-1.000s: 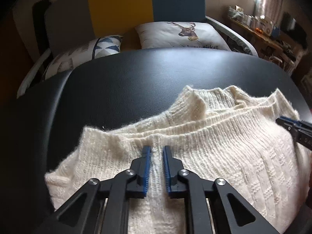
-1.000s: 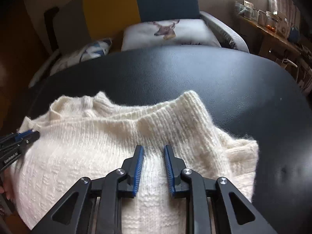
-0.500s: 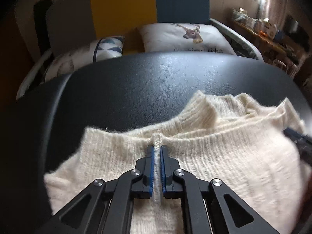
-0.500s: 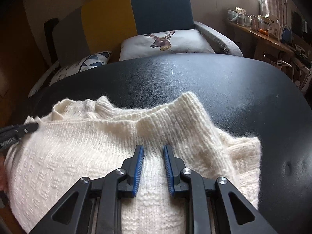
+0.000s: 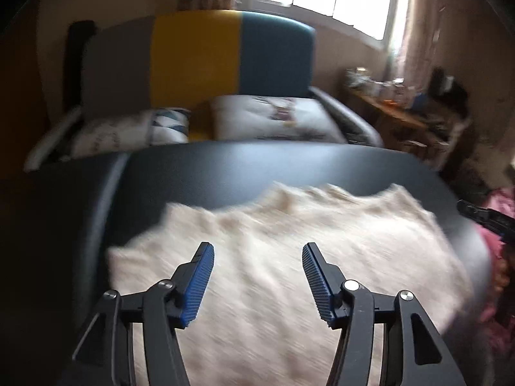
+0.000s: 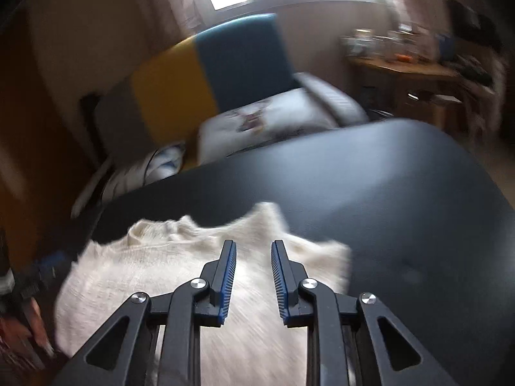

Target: Fold clothes

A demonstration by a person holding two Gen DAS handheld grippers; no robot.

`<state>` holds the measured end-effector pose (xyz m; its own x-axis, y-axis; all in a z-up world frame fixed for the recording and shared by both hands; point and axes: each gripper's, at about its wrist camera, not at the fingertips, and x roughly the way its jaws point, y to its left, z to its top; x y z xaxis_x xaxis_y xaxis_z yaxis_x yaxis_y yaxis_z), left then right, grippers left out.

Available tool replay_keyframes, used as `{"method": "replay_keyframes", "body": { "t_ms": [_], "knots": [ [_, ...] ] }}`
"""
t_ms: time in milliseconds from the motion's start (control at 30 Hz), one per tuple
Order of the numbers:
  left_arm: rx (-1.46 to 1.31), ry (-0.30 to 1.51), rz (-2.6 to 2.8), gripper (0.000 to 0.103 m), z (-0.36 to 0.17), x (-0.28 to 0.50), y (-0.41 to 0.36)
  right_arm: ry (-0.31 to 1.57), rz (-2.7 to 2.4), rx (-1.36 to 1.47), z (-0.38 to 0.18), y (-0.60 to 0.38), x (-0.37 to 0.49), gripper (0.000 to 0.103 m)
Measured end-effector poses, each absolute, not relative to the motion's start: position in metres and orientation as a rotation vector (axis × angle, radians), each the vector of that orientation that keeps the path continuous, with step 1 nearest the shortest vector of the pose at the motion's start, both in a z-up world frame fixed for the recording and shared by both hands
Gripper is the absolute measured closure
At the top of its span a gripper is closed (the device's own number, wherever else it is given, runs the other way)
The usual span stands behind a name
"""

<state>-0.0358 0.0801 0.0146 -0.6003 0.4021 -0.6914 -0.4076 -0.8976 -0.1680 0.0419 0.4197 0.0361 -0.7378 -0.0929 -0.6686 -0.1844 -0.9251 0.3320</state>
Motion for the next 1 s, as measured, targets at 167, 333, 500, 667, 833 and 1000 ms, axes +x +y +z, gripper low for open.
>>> {"method": "replay_keyframes", "body": {
  "t_ms": [167, 333, 500, 667, 833, 1000],
  "knots": [
    [-1.046, 0.217, 2.262, 0.044, 0.005, -0.005, 0.166, 0.584, 2.821, -1.361, 0.013, 0.442, 0.111, 0.081],
    [-1.046, 0.366, 2.131, 0.044, -0.001, 0.003, 0.257, 0.550, 2.841, -1.433, -0.015, 0.445, 0.154, 0.083],
    [-1.080, 0.411, 2.079, 0.044, -0.005, -0.010, 0.320, 0.754, 2.879, -1.391, -0.027, 0.468, 0.150, 0.093],
    [-1.104, 0.462, 2.080, 0.044, -0.011, -0.025, 0.350, 1.101, 2.861, -1.505, -0.047, 0.496, 0.114, 0.095],
    [-1.148, 0.469, 2.059, 0.044, -0.024, -0.032, 0.361, 1.328, 2.851, -1.745, -0.069, 0.492, 0.084, 0.095],
    [-1.098, 0.631, 2.051, 0.039, -0.039, -0.020, 0.379, 1.399, 2.829, -1.998, -0.081, 0.484, 0.072, 0.095]
  ]
}}
